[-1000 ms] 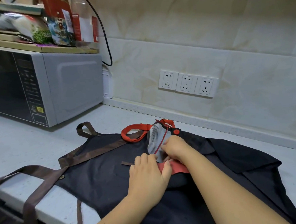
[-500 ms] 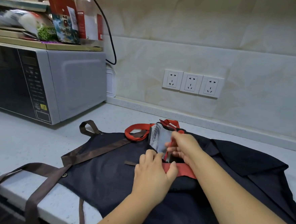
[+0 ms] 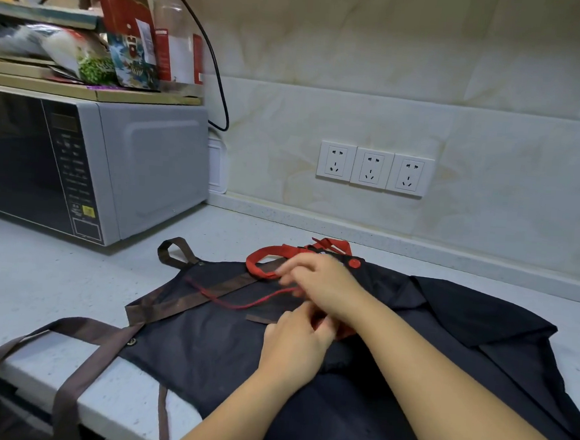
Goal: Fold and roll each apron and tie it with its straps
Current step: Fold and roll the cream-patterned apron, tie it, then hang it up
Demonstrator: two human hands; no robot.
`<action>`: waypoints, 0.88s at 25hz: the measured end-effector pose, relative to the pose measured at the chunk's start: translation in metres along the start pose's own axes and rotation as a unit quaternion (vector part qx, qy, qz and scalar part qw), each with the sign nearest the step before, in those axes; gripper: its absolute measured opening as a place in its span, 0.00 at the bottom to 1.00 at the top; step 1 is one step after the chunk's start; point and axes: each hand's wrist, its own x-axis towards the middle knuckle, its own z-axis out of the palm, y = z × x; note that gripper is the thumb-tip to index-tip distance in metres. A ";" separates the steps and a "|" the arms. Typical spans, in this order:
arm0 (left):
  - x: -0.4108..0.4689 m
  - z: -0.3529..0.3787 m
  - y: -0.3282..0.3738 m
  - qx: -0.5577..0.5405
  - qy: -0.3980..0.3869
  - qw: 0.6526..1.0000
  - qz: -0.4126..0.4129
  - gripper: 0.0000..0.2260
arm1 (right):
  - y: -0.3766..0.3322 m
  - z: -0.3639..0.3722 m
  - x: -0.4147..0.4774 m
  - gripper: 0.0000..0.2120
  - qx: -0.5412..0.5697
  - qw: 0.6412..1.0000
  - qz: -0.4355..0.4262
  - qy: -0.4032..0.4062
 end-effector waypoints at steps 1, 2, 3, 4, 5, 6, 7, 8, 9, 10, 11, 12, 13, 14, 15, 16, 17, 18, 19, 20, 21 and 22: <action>-0.003 -0.002 0.000 -0.039 0.003 0.999 0.002 0.08 | 0.010 -0.007 0.005 0.13 -0.074 0.994 0.025 0.083; -0.004 -0.001 -0.003 -0.047 0.004 0.999 0.007 0.08 | 0.023 -0.013 0.009 0.13 -0.166 0.977 0.054 0.125; -0.002 0.002 -0.005 -0.050 -0.002 0.999 0.000 0.09 | 0.036 -0.018 0.010 0.12 -0.227 0.962 0.082 0.129; -0.002 0.003 -0.007 -0.051 -0.002 0.999 -0.003 0.10 | 0.046 -0.023 0.010 0.11 -0.256 0.956 0.100 0.103; -0.001 0.002 -0.006 -0.059 -0.009 0.998 -0.012 0.11 | 0.053 -0.026 0.010 0.11 -0.268 0.955 0.103 0.069; 0.000 0.002 -0.006 -0.073 -0.008 0.997 -0.016 0.12 | 0.057 -0.029 0.010 0.12 -0.276 0.956 0.096 0.040; 0.000 0.000 -0.004 -0.084 -0.008 0.996 -0.022 0.11 | 0.060 -0.031 0.009 0.12 -0.283 0.955 0.086 0.023; -0.001 -0.001 -0.004 -0.093 -0.005 0.995 -0.025 0.10 | 0.061 -0.033 0.008 0.12 -0.283 0.956 0.075 0.021; -0.002 -0.003 -0.003 -0.101 -0.006 0.995 -0.028 0.09 | 0.062 -0.034 0.007 0.12 -0.286 0.955 0.068 0.021; -0.003 -0.003 -0.002 -0.109 -0.003 0.994 -0.027 0.08 | 0.062 -0.035 0.006 0.10 -0.311 0.948 0.064 0.019; -0.003 -0.004 0.000 -0.111 -0.002 0.993 -0.029 0.07 | 0.062 -0.035 0.005 0.08 -0.350 0.934 0.065 0.016; -0.003 -0.003 0.000 -0.108 0.002 0.994 -0.030 0.07 | 0.064 -0.037 0.004 0.10 -0.389 0.918 0.074 0.012; -0.003 -0.003 0.000 -0.102 0.004 0.994 -0.028 0.07 | 0.064 -0.039 0.002 0.16 -0.415 0.906 0.086 0.011; -0.003 -0.001 0.000 -0.092 0.009 0.995 -0.021 0.08 | 0.064 -0.041 0.001 0.19 -0.430 0.897 0.106 0.010; -0.003 0.000 0.000 -0.083 0.013 0.996 -0.017 0.08 | 0.065 -0.043 0.000 0.20 -0.435 0.892 0.125 0.008; -0.002 0.001 -0.002 -0.070 0.015 0.997 -0.012 0.09 | 0.066 -0.044 0.000 0.19 -0.430 0.890 0.151 0.001; -0.002 0.001 -0.002 -0.057 0.015 0.998 -0.002 0.09 | 0.068 -0.043 0.001 0.18 -0.415 0.892 0.181 -0.008; -0.001 0.002 -0.004 -0.045 0.013 0.999 0.009 0.10 | 0.069 -0.042 0.003 0.19 -0.396 0.894 0.208 -0.013; -0.001 0.003 -0.004 -0.042 0.014 0.999 0.013 0.10 | 0.070 -0.040 0.005 0.22 -0.388 0.893 0.228 -0.017; -0.001 0.003 -0.004 -0.046 0.015 0.999 0.011 0.11 | 0.070 -0.038 0.006 0.25 -0.389 0.888 0.243 -0.020; -0.001 0.003 -0.004 -0.046 0.022 0.999 0.010 0.10 | 0.069 -0.036 0.007 0.27 -0.393 0.885 0.250 -0.017; -0.001 0.004 -0.004 -0.036 0.032 0.999 0.014 0.10 | 0.070 -0.034 0.009 0.29 -0.400 0.883 0.246 -0.012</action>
